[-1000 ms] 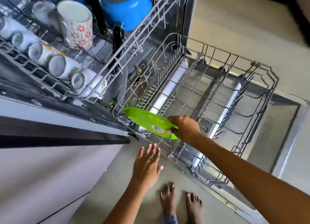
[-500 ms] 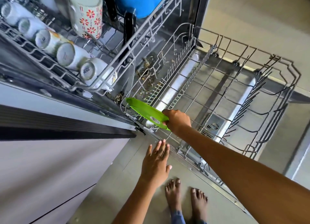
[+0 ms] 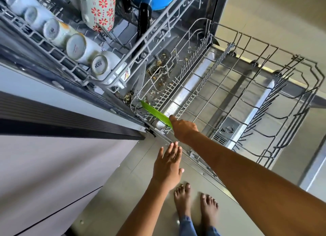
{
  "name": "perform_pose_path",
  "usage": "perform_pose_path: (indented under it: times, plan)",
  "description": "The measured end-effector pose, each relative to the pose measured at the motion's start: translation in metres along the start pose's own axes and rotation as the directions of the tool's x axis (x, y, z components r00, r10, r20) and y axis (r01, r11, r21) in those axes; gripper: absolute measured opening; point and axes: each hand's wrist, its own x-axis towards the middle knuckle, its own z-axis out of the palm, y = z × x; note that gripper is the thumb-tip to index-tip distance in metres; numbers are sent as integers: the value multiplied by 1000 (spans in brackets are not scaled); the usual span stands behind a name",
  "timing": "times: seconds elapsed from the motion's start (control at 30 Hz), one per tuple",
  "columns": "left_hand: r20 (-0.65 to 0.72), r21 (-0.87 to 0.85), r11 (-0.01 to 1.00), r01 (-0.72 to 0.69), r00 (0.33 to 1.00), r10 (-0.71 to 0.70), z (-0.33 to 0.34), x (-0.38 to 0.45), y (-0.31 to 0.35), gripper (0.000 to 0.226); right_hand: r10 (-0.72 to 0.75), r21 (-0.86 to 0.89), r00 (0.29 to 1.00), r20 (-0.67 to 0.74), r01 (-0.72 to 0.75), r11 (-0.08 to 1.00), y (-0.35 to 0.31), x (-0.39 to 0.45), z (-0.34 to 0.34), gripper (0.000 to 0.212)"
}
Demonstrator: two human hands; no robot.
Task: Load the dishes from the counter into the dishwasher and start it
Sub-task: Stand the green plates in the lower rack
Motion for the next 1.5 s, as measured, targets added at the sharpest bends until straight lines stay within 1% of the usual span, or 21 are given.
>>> perform_pose_path:
  times: [0.1,0.2,0.33,0.47,0.57,0.63,0.7,0.77,0.8,0.87,0.9,0.93,0.97,1.0,1.07,1.1,1.17,1.23,1.27,1.43,1.5]
  plan:
    - [-22,-30,1000,-3,1000,2,-7,-2,3,67,0,33,1000,8,0,999,3,-2,-3,46]
    - [-48,-149,988,30,998,-38,-18,-5,7,57,42,147,989,-145,-20,989,17,-24,-4,37]
    - [-214,-351,936,8,973,-88,-53,-34,21,30,26,236,961,-276,41,971,39,-84,-9,24]
    - [-322,-424,906,17,932,-168,-139,-103,46,38,-31,297,928,-371,151,943,22,-168,-48,21]
    - [-441,-382,924,32,872,-212,-226,-178,59,41,-117,312,909,-400,255,915,-23,-244,-96,18]
    - [-539,-347,934,81,798,-269,-278,-241,64,34,-190,295,873,-448,345,891,-61,-298,-135,22]
    - [-588,-343,927,150,736,-336,-314,-304,64,28,-292,292,816,-499,475,830,-100,-343,-169,11]
    - [-670,-328,917,226,629,-395,-337,-369,62,24,-408,303,754,-514,605,736,-151,-386,-205,9]
    - [-704,-327,908,262,574,-419,-346,-402,62,29,-474,335,725,-499,666,666,-175,-405,-222,16]
    - [-754,-320,873,368,458,-470,-356,-460,66,34,-573,427,693,-438,721,546,-212,-424,-234,55]
    - [-760,-351,836,423,393,-518,-359,-489,71,34,-603,431,676,-423,736,523,-234,-431,-236,62]
    - [-758,-401,788,467,313,-572,-359,-516,76,36,-659,404,634,-405,770,494,-258,-441,-239,56]
    - [-748,-443,738,508,244,-617,-354,-538,81,40,-705,429,625,-335,768,476,-281,-459,-245,34]
    - [-739,-466,691,553,186,-647,-349,-555,84,43,-745,419,578,-332,798,433,-298,-466,-246,14]
    - [-712,-509,580,636,67,-699,-329,-587,88,47,-818,339,491,-301,857,389,-335,-472,-239,38]
    - [-689,-534,517,669,10,-725,-320,-599,90,49,-840,323,489,-236,855,407,-354,-477,-236,39]
    - [-640,-578,406,708,-85,-763,-306,-618,90,46,-895,282,425,-133,882,377,-384,-486,-229,41]
    - [-591,-629,312,712,-176,-787,-294,-638,85,42,-922,272,372,-108,903,333,-416,-485,-211,61]
    - [-562,-655,266,707,-221,-797,-288,-648,80,45,-936,254,337,-96,918,305,-432,-483,-202,63]
    - [-375,-762,64,644,-359,-855,-267,-710,28,42,-973,300,231,-30,930,211,-515,-480,-154,21]
    - [-265,-822,-13,570,-403,-876,-254,-746,-15,47,-981,320,194,-9,930,181,-560,-476,-125,15]
